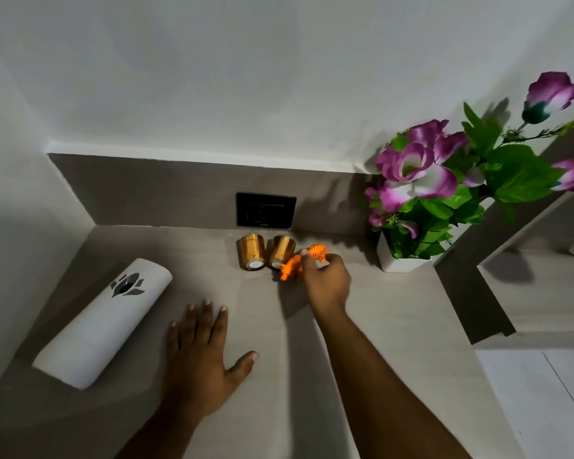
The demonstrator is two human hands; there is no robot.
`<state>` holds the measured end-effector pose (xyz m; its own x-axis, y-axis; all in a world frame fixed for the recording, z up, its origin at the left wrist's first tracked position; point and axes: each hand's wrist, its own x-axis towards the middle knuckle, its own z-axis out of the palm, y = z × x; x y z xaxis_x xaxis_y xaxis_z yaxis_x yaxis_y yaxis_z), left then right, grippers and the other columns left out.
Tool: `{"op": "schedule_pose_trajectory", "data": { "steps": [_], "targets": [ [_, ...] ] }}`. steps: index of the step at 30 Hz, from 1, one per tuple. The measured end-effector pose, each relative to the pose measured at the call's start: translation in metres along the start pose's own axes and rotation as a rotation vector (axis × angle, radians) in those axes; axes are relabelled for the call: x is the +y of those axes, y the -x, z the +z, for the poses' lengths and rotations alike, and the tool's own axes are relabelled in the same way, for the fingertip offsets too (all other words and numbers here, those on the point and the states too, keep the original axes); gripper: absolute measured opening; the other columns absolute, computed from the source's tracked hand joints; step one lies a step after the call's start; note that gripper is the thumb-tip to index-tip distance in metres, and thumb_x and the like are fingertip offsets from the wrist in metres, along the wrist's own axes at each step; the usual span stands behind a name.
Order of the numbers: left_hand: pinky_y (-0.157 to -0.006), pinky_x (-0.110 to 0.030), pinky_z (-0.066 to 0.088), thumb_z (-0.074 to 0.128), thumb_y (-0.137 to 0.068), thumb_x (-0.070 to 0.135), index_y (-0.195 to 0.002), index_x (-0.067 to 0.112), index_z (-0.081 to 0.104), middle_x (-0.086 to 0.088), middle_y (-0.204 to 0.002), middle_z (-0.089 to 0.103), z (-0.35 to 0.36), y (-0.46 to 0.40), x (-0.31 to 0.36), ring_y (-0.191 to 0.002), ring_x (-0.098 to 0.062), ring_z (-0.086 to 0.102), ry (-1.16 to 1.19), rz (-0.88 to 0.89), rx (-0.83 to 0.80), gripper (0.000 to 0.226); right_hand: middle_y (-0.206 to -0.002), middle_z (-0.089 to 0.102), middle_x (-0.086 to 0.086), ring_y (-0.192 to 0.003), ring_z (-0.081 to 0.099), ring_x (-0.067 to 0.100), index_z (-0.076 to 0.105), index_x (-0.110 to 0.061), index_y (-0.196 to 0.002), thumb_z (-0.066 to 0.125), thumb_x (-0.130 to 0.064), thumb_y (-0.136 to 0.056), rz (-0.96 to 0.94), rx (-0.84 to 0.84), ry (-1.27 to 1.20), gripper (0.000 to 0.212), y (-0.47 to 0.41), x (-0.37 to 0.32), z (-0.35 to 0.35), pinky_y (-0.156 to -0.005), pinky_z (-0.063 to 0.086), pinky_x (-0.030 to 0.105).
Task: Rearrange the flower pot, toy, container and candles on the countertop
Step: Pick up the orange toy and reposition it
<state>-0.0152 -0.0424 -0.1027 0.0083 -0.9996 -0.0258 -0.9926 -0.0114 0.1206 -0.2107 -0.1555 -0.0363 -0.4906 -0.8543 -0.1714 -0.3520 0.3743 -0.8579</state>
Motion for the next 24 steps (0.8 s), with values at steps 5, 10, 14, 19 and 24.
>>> {"op": "schedule_pose_trajectory", "data": {
  "steps": [5, 10, 14, 19, 24],
  "targets": [
    [-0.116, -0.054, 0.007, 0.018, -0.073, 0.086, -0.15, 0.023, 0.02, -0.009, -0.16, 0.018, 0.003, -0.001, -0.002, -0.148, -0.032, 0.009, 0.008, -0.007, -0.013, 0.098, -0.096, 0.069, 0.011, -0.093, 0.065, 0.032, 0.064, -0.012, -0.089, 0.064, -0.053, -0.086, 0.114, -0.065, 0.087, 0.041, -0.022, -0.01, 0.019, -0.074, 0.048, 0.033],
    [-0.117, -0.052, -0.008, 0.003, -0.068, 0.091, -0.145, 0.027, -0.012, -0.003, -0.162, -0.006, 0.007, -0.004, -0.006, -0.146, -0.026, -0.017, 0.066, -0.006, -0.031, 0.101, -0.084, 0.075, 0.014, -0.086, 0.071, 0.032, 0.073, -0.01, -0.072, 0.056, -0.042, -0.088, 0.116, -0.059, 0.168, 0.04, -0.026, -0.009, -0.005, -0.085, 0.058, 0.043],
    [-0.118, -0.052, -0.004, 0.008, -0.072, 0.089, -0.15, 0.025, 0.0, -0.006, -0.162, 0.001, 0.002, -0.007, -0.006, -0.147, -0.027, -0.01, 0.078, 0.022, -0.021, 0.101, -0.056, 0.071, 0.008, -0.061, 0.071, 0.028, 0.073, -0.006, -0.058, 0.054, -0.037, -0.089, 0.068, -0.039, 0.2, 0.047, -0.036, -0.004, -0.04, -0.074, 0.061, 0.044],
    [-0.118, -0.053, -0.004, 0.008, -0.072, 0.089, -0.151, 0.026, 0.003, -0.005, -0.162, -0.001, 0.003, -0.015, -0.006, -0.147, -0.026, -0.012, 0.086, 0.018, -0.026, 0.101, -0.058, 0.072, 0.009, -0.056, 0.07, 0.027, 0.068, -0.013, -0.054, 0.057, -0.038, -0.089, 0.065, -0.025, 0.254, 0.045, -0.045, 0.003, -0.061, -0.072, 0.062, 0.045],
    [-0.117, -0.054, 0.002, 0.015, -0.074, 0.088, -0.151, 0.025, 0.013, -0.006, -0.161, 0.007, 0.003, -0.013, -0.005, -0.148, -0.028, -0.004, 0.078, 0.029, -0.039, 0.1, -0.088, 0.075, 0.017, -0.086, 0.07, 0.036, 0.073, -0.009, -0.089, 0.065, -0.055, -0.084, 0.061, -0.05, 0.385, 0.047, -0.042, -0.002, -0.067, -0.082, 0.057, 0.044]
  ]
}}
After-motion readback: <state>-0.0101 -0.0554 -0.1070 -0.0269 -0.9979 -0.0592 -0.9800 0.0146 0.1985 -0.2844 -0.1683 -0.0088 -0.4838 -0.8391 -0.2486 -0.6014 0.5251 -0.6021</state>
